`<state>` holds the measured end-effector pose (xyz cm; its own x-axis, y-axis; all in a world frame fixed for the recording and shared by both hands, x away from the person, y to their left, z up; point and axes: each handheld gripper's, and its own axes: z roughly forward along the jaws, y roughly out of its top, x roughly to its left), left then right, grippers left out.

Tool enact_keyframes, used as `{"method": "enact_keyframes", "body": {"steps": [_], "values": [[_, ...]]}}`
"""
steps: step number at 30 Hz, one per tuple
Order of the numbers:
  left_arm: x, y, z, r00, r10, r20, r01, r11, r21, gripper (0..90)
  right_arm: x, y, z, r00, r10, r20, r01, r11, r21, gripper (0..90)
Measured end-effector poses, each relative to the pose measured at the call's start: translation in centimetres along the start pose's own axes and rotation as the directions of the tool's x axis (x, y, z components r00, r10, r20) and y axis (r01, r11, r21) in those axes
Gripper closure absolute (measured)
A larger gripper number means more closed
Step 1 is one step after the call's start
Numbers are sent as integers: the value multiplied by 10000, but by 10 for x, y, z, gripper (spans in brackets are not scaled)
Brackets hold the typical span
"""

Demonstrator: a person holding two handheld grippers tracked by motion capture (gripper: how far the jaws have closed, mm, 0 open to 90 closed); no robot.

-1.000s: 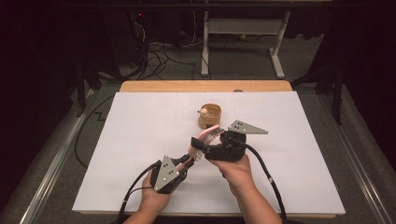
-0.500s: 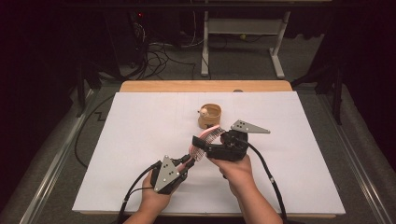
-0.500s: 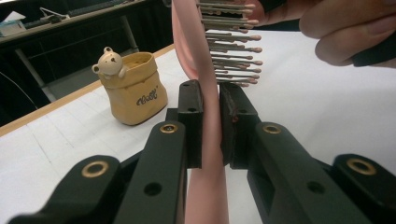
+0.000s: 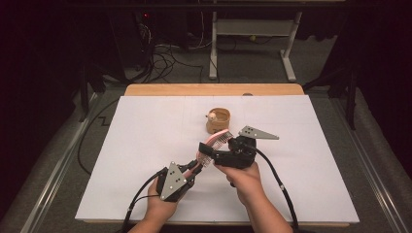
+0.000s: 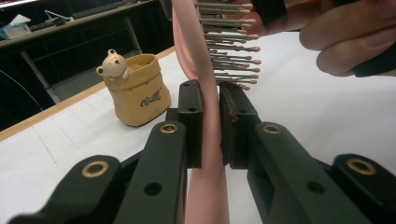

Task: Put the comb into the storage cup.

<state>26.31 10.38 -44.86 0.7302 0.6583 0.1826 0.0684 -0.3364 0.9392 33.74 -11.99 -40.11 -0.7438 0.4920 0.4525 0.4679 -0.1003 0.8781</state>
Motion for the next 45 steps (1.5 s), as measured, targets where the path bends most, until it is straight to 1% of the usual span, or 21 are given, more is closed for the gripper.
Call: {"method": "enact_keyframes", "body": {"steps": [1,9,12,13,17,19,22,24,27,31,36,38,40,41,42,45], "values": [[0,0,0,10000,-10,-5,10,10000,-18,807,0,-1,1,10000,64,-32,-63,9999,83,152],[0,-1,1,10000,-11,-19,11,10000,42,807,1,-1,0,9999,18,-172,-18,10000,10,181],[0,-1,1,10000,-12,13,12,10000,64,806,1,-1,-1,9997,97,-204,-96,9999,52,188],[0,-1,1,10000,-52,42,52,10000,54,806,1,-1,-1,9996,220,-202,-218,9997,90,192],[0,-1,2,9999,-117,120,116,9999,58,803,1,0,-2,9992,339,-224,-336,9993,137,199],[1,-1,2,9993,-274,235,273,9996,40,802,1,1,-2,9992,345,-204,-342,9993,176,200],[2,-1,3,9992,-281,272,280,9996,47,800,2,1,-2,9995,246,-191,-242,9995,226,202],[3,-1,3,9987,-342,371,338,9994,96,798,3,2,-2,9996,234,-137,-230,9993,279,204],[3,-2,3,9984,-403,399,400,9992,85,795,4,2,-2,9999,144,-88,-142,9995,267,204],[5,-2,4,9975,-507,493,498,9986,194,780,5,2,-2,10000,45,-12,-44,9996,277,205],[7,-3,5,9951,-723,670,705,9971,296,705,5,4,-3,10000,32,36,-32,9999,150,205],[8,-3,6,9939,-805,748,775,9961,411,663,6,5,-5,9999,-19,127,17,9999,133,205],[8,-4,7,9926,-883,829,850,9955,416,631,6,6,-6,9998,-64,190,62,9999,103,205],[8,-4,7,9921,-911,862,879,9953,406,593,5,7,-7,9995,-142,275,140,9999,81,205],[9,-3,7,9920,-919,867,885,9952,423,593,5,7,-7,9995,-142,275,140,9999,81,205],[13,-3,7,9884,-1164,973,1125,9926,448,533,5,8,-10,9991,-209,380,208,9998,33,205]]}}
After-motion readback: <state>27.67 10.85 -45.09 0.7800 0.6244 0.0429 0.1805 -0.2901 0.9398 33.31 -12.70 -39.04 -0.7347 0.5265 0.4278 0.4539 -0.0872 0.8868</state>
